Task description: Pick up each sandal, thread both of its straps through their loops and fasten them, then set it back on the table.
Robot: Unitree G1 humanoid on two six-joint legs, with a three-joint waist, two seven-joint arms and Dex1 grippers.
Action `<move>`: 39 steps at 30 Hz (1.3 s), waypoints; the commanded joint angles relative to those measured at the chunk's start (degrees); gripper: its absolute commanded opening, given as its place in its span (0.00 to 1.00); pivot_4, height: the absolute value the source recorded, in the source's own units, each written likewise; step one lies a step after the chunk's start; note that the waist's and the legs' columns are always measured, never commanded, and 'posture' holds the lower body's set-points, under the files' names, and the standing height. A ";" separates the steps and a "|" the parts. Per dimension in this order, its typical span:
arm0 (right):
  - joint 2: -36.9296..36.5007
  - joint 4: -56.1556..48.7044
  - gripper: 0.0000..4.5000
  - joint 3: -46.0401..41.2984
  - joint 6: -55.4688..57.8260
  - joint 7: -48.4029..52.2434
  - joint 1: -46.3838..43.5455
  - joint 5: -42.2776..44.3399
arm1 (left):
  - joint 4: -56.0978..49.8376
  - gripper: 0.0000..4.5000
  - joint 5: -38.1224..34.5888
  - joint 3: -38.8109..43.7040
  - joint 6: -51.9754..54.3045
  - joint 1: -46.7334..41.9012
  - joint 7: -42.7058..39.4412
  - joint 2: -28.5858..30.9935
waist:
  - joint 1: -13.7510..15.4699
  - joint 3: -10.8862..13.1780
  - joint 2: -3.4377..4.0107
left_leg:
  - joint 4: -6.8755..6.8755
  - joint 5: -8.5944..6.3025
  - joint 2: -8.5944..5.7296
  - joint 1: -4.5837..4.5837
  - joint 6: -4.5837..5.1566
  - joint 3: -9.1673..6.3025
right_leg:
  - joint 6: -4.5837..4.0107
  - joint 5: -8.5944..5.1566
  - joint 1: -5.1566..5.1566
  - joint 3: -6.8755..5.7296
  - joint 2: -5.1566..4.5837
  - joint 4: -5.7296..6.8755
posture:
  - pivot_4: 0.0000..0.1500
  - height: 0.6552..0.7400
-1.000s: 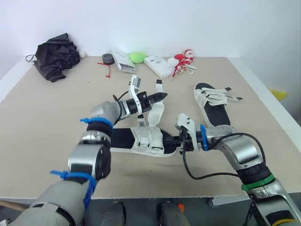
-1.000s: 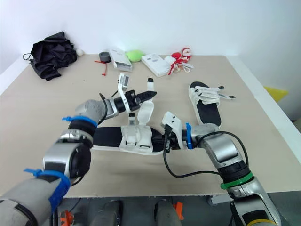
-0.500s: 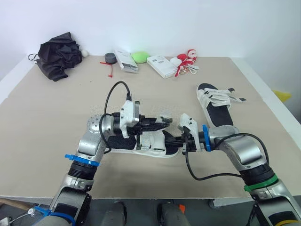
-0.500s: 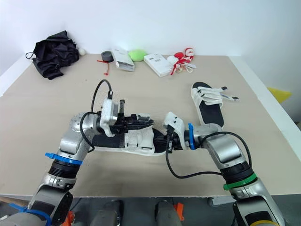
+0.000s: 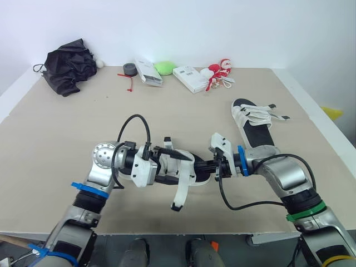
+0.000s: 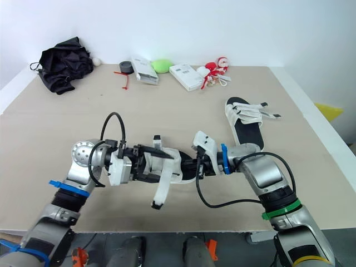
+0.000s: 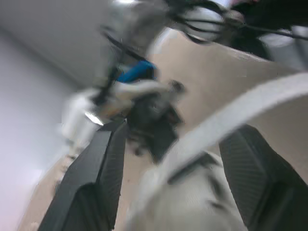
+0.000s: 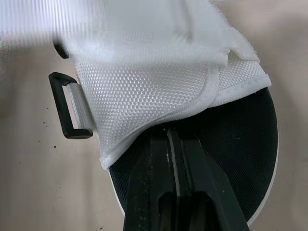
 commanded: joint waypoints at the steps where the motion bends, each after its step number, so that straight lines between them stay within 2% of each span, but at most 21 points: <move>1: -1.42 4.18 0.00 3.13 1.12 -0.07 1.33 -3.86 | -7.97 0.62 -5.72 0.48 23.99 2.02 -0.68 9.37 | -0.01 0.00 0.00 | 0.00 0.00 0.01 0.00 0.00 0.00 | 0.00 0.00 0.00 -0.01 0.01 0.00 | 1.00 0.98; 3: -1.58 4.46 0.00 3.48 0.87 0.29 1.15 -4.05 | -9.86 0.62 -7.22 1.17 33.73 2.62 0.32 13.02 | -0.12 0.01 0.01 | 0.00 0.00 0.04 0.00 0.00 0.00 | -0.01 0.00 -0.01 -0.01 0.03 0.01 | 1.00 0.98; 6: -1.85 4.93 0.00 3.93 0.43 0.66 0.82 -4.28 | -16.93 0.62 -16.05 1.66 50.72 3.62 2.21 16.62 | -0.10 0.02 0.04 | -0.09 0.00 0.09 -0.01 0.00 -0.02 | -0.08 -0.05 -0.11 -0.02 0.09 0.06 | 1.00 0.98; 9: -1.93 5.21 0.00 4.20 0.35 0.97 0.47 -4.34 | -27.79 0.62 -32.33 1.91 77.60 5.22 9.35 19.86 | 0.00 0.03 0.01 | -0.10 -0.01 0.16 -0.05 -0.01 -0.05 | -0.15 -0.11 -0.14 -0.04 0.13 0.08 | 1.00 0.98; 11: -1.97 5.10 0.00 4.32 0.47 1.06 0.35 -4.29 | -32.62 0.62 -38.04 0.65 88.46 7.23 11.90 22.21 | -0.09 0.04 0.00 | -0.09 -0.01 0.18 -0.06 -0.01 -0.04 | -0.14 -0.11 -0.16 -0.04 0.13 0.08 | 1.00 0.98; 13: -2.00 4.83 0.00 4.43 0.58 1.00 0.42 -4.23 | -36.56 0.62 -39.95 0.16 91.41 10.25 13.76 22.85 | -0.07 0.04 0.01 | -0.17 -0.02 0.18 -0.02 0.00 -0.02 | -0.13 -0.14 -0.17 -0.02 0.14 0.09 | 1.00 0.98; 15: -2.27 4.03 0.00 4.50 0.89 0.86 1.01 -4.07 | -37.95 0.62 -41.15 0.23 96.16 13.44 20.99 20.69 | 0.03 0.04 0.01 | -0.16 -0.03 0.25 -0.02 0.01 -0.07 | -0.23 -0.20 -0.20 -0.03 0.27 0.14 | 1.00 0.98; 21: -2.90 2.51 0.00 4.17 1.74 0.70 1.79 -3.81 | -36.55 0.62 -37.84 -1.44 99.55 14.24 32.10 14.51 | 0.11 0.01 -0.02 | -0.14 -0.03 0.21 -0.01 0.00 -0.08 | -0.26 -0.23 -0.13 0.00 0.25 0.13 | 1.00 0.98; 26: -2.93 2.10 0.00 4.12 1.93 0.47 2.12 -3.84 | -34.90 0.62 -34.33 -4.50 99.51 13.59 36.89 9.74 | 0.15 0.00 0.00 | -0.16 -0.05 0.13 -0.02 -0.03 -0.08 | -0.26 -0.26 -0.11 0.02 0.23 0.13 | 1.00 0.98; 32: -3.05 1.80 0.00 4.03 2.12 0.34 2.09 -3.79 | -33.60 0.62 -34.73 -5.38 102.15 13.15 38.49 6.05 | 0.16 -0.01 -0.01 | -0.15 -0.05 0.10 -0.03 -0.03 -0.09 | -0.26 -0.27 -0.08 0.06 0.22 0.13 | 1.00 0.98; 34: -3.06 1.83 0.00 4.10 2.08 0.28 2.00 -3.84 | -32.80 0.50 -33.66 -4.98 101.30 12.86 39.71 4.29 | 0.16 -0.01 -0.01 | -0.14 -0.05 0.09 -0.03 -0.03 -0.09 | -0.25 -0.27 -0.08 0.07 0.22 0.12 | 1.00 0.98; 35: -3.06 1.80 0.00 4.12 2.13 0.26 1.95 -3.83 | -32.22 0.48 -33.08 -4.62 101.17 12.68 40.75 3.34 | 0.16 -0.01 -0.01 | -0.14 -0.05 0.08 -0.02 -0.03 -0.09 | -0.25 -0.27 -0.06 0.07 0.22 0.12 | 1.00 0.98; 36: -3.09 1.73 0.00 4.08 2.19 0.25 1.94 -3.78 | -31.82 0.34 -32.69 -4.45 101.07 12.53 41.28 2.68 | 0.17 -0.01 -0.01 | -0.14 -0.05 0.08 -0.02 -0.03 -0.10 | -0.25 -0.27 -0.05 0.07 0.21 0.12 | 1.00 0.98; 38: -3.18 1.69 0.00 4.11 2.16 0.30 1.94 -3.80 | -31.49 0.20 -32.54 -4.16 101.08 12.47 41.34 2.12 | 0.17 -0.01 -0.01 | -0.14 -0.05 0.08 -0.01 -0.03 -0.11 | -0.25 -0.27 -0.05 0.07 0.22 0.12 | 1.00 0.98; 39: -3.29 1.71 0.00 4.11 2.08 0.33 1.96 -3.85 | -31.59 0.20 -32.91 -3.88 101.36 12.56 41.19 2.09 | 0.17 -0.01 -0.01 | -0.14 -0.05 0.08 -0.01 -0.03 -0.11 | -0.25 -0.27 -0.04 0.07 0.22 0.12 | 1.00 0.98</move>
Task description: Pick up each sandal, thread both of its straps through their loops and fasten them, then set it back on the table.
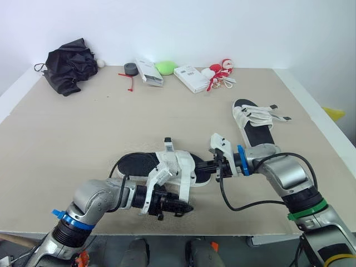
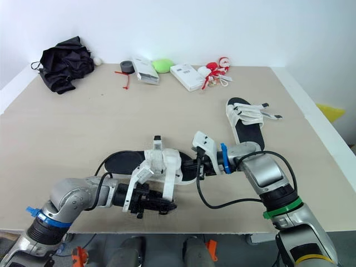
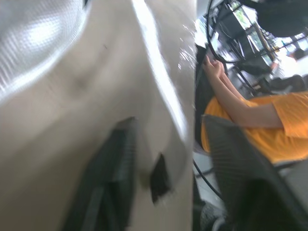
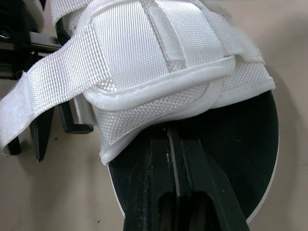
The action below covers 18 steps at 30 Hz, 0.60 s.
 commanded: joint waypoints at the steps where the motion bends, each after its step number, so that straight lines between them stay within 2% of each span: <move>1: -2.05 2.37 0.00 3.01 2.62 -0.58 2.36 -3.62 | 0.19 0.08 -0.17 1.33 -0.27 -0.67 0.52 -1.16 | 0.00 0.00 0.00 | 0.01 0.00 -0.01 0.01 0.00 0.00 | 0.00 0.00 0.02 0.00 0.00 0.00 | 1.00 0.98; 3: -2.22 2.39 0.00 2.94 2.62 -0.48 2.29 -3.60 | -0.07 0.01 -1.12 2.07 0.55 -0.83 0.00 -0.86 | 0.00 0.00 0.00 | 0.02 0.00 -0.02 0.01 0.00 -0.01 | 0.00 0.00 0.04 0.00 0.00 0.00 | 1.00 0.98; 7: -2.07 2.68 0.00 3.10 2.52 -0.50 2.00 -3.72 | -0.65 0.01 -5.65 4.31 5.19 -2.28 -2.31 0.99 | 0.00 0.00 0.00 | 0.03 0.00 -0.02 0.01 0.00 -0.02 | 0.01 0.00 0.05 0.00 -0.01 0.00 | 1.00 0.98; 9: -1.86 2.86 0.00 3.21 2.44 -0.50 1.80 -3.77 | -0.32 0.01 -10.35 6.21 10.54 -4.74 -5.95 4.07 | -0.02 0.01 -0.01 | 0.02 0.00 -0.02 0.00 0.00 -0.03 | 0.01 -0.01 0.04 0.00 -0.01 0.00 | 1.00 0.98; 11: -1.63 3.11 0.00 3.21 2.21 -0.51 1.65 -3.74 | 3.51 0.01 -11.68 7.19 11.87 -10.87 -15.60 11.76 | -0.02 0.01 0.02 | 0.02 0.00 -0.02 0.00 0.00 -0.05 | 0.01 -0.01 0.02 -0.01 0.00 0.00 | 1.00 0.98; 13: -1.48 3.18 0.00 3.21 2.07 -0.59 1.69 -3.73 | 7.97 0.01 -12.60 8.89 12.80 -15.93 -19.88 14.29 | -0.05 0.02 -0.04 | 0.03 0.00 -0.02 -0.01 0.00 -0.04 | 0.01 -0.02 0.02 -0.01 0.00 0.00 | 1.00 0.98; 18: -0.88 3.22 0.00 3.20 2.18 -1.15 1.70 -3.57 | 24.15 0.01 -14.76 14.88 15.55 -27.44 -13.62 5.33 | -0.04 0.04 -0.06 | 0.03 0.02 0.01 -0.15 -0.02 -0.15 | -0.06 -0.03 -0.17 -0.06 0.12 0.04 | 1.00 0.98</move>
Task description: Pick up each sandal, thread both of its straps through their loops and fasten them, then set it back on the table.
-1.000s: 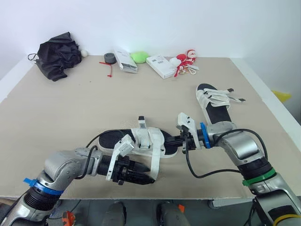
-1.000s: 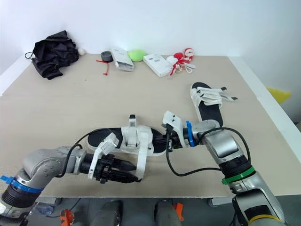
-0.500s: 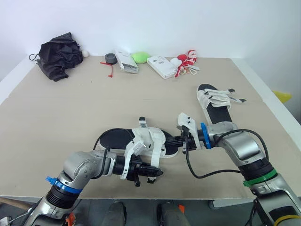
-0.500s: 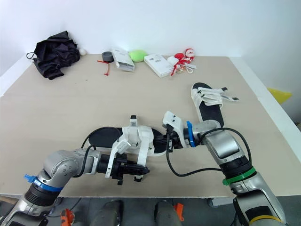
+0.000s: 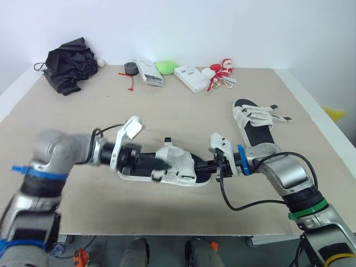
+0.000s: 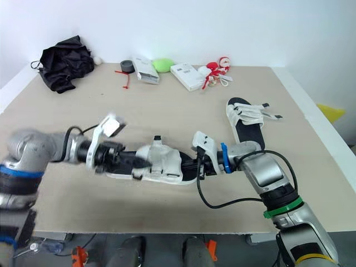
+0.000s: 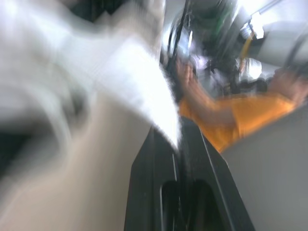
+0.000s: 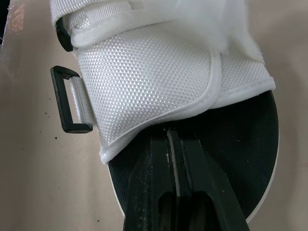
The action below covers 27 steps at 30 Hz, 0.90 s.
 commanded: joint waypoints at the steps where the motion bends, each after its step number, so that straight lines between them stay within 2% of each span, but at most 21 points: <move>1: -0.55 3.02 0.00 2.87 2.17 -1.50 2.25 -3.50 | 17.16 0.01 -3.22 6.78 2.17 -11.95 4.97 -11.19 | -0.02 -0.02 0.00 | 0.00 0.00 -0.02 0.01 0.00 0.01 | 0.03 -0.02 0.02 0.02 -0.03 -0.01 | 1.00 0.98; 5: -0.24 2.75 0.00 2.61 2.24 -1.94 2.73 -3.42 | 23.44 0.01 -0.15 6.97 1.45 -15.17 9.01 -16.48 | -0.27 -0.02 -0.05 | -0.03 -0.01 -0.12 0.05 -0.01 0.03 | 0.46 0.12 0.12 0.06 -0.10 -0.04 | 1.00 0.98; 8: 0.10 2.62 0.00 2.30 2.45 -2.40 2.93 -3.31 | 25.29 0.01 4.71 3.21 -2.71 -15.21 9.17 -17.65 | -0.25 -0.03 -0.02 | -0.07 -0.01 -0.06 0.09 -0.01 0.01 | 0.44 0.12 0.12 0.06 -0.03 0.00 | 1.00 0.98; 14: 0.75 2.63 0.00 2.03 2.49 -3.00 3.17 -3.25 | 28.39 0.01 9.24 -0.01 -5.25 -15.38 8.67 -20.53 | -0.25 -0.03 -0.03 | -0.05 -0.01 -0.05 0.16 -0.01 0.02 | 0.43 0.14 0.20 0.09 -0.01 0.01 | 1.00 0.98; 20: 1.24 2.80 0.00 1.73 2.55 -3.34 3.13 -3.23 | 28.33 0.01 10.94 -0.42 -5.99 -15.26 9.19 -23.35 | -0.26 -0.04 -0.02 | -0.04 -0.01 -0.04 0.17 -0.02 0.02 | 0.42 0.14 0.22 0.09 -0.01 0.01 | 1.00 0.98; 27: 1.66 3.03 0.00 1.63 2.47 -3.69 3.20 -3.24 | 23.58 0.01 10.21 -0.34 -3.19 -13.32 9.82 -24.67 | -0.28 -0.04 -0.02 | -0.03 0.00 -0.04 0.19 -0.02 0.02 | 0.43 0.15 0.26 0.09 -0.01 0.01 | 1.00 0.98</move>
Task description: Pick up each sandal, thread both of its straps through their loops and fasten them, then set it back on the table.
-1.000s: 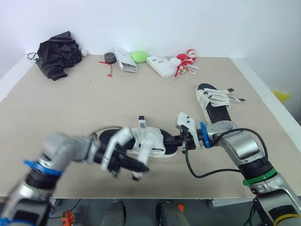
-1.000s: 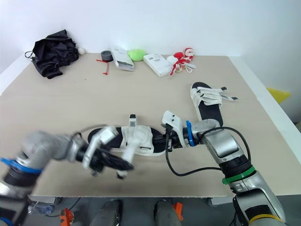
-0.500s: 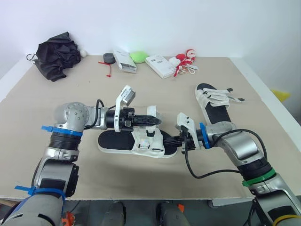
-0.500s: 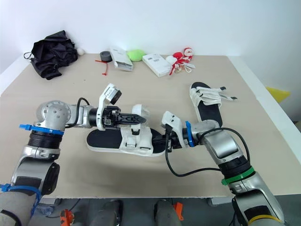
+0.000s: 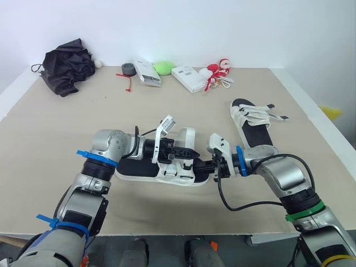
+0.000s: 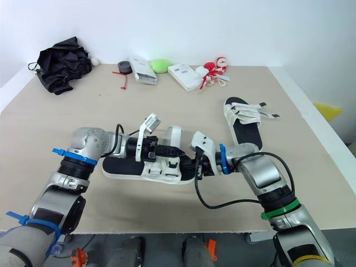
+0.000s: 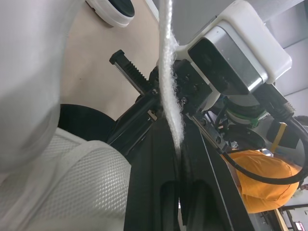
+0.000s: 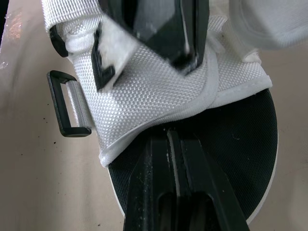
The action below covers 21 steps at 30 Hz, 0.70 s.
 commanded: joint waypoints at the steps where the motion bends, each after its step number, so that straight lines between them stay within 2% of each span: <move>1: 0.07 3.31 0.00 2.47 2.30 -2.31 2.21 -3.29 | -5.81 0.01 -1.24 0.72 2.53 0.92 0.48 -1.27 | -0.01 0.00 0.00 | 0.00 0.00 0.00 0.01 0.00 0.00 | 0.00 0.00 0.00 0.00 0.00 0.00 | 1.00 0.98; 9: 0.46 3.37 0.00 2.33 2.21 -2.45 2.24 -3.32 | -11.61 0.01 3.69 -4.71 -1.62 4.86 -1.23 1.77 | -0.10 0.00 0.01 | 0.00 0.00 0.01 0.04 0.00 0.00 | 0.00 0.00 0.03 0.00 0.00 0.00 | 1.00 0.98; 14: 0.36 3.05 0.00 2.14 2.37 -2.63 2.57 -3.27 | -10.23 0.01 7.05 -6.54 -5.38 7.07 -1.82 2.35 | -0.11 -0.08 0.06 | -0.02 0.00 0.04 0.11 0.00 0.01 | -0.11 -0.06 0.07 0.00 0.02 0.00 | 1.00 0.98; 21: 0.00 2.84 0.00 1.96 2.47 -2.67 2.85 -3.29 | -11.43 0.01 5.30 -4.30 -3.33 6.44 -2.48 1.04 | -0.11 -0.18 0.06 | -0.02 0.00 0.04 0.12 0.00 0.02 | -0.26 -0.15 0.08 0.01 0.02 0.00 | 1.00 0.98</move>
